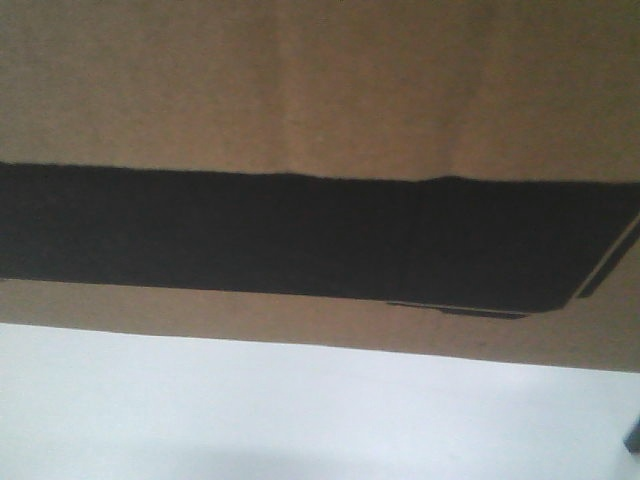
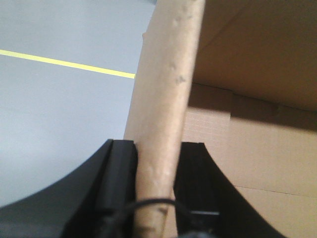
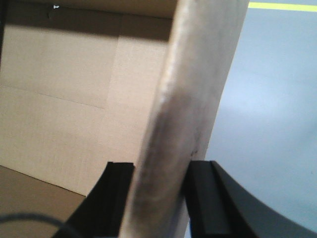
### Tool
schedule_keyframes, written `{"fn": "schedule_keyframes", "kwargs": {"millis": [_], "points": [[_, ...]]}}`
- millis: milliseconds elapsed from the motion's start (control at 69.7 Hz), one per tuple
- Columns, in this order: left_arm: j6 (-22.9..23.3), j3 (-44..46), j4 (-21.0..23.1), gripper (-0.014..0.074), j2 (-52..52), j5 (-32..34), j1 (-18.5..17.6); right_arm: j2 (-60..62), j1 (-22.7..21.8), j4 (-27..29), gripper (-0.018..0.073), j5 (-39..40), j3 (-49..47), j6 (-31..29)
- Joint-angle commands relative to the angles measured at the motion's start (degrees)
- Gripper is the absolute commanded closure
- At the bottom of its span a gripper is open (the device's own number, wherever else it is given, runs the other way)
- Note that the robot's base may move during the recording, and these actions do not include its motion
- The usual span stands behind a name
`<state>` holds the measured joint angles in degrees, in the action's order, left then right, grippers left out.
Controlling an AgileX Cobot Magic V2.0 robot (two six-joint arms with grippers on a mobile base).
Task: Grab box from left shelf to table start
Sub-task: 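Hold the box with both grippers while the base turns away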
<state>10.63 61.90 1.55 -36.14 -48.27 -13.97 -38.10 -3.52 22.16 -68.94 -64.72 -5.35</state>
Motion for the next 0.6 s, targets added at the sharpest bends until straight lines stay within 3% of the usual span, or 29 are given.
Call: {"fn": "schedule_keyframes", "kwargs": {"millis": [0, 588], "points": [[-6.2, 2.0, 7.7, 0.0688, 0.8, 5.2, -1.1, -0.6, -0.5, 0.1, 0.0502, 9.6, -1.8, -1.6], [-6.2, 2.0, 7.7, 0.0688, 0.8, 5.1, -1.1, -0.6, -0.5, 0.1, 0.0502, 9.6, -1.8, -1.6]]}}
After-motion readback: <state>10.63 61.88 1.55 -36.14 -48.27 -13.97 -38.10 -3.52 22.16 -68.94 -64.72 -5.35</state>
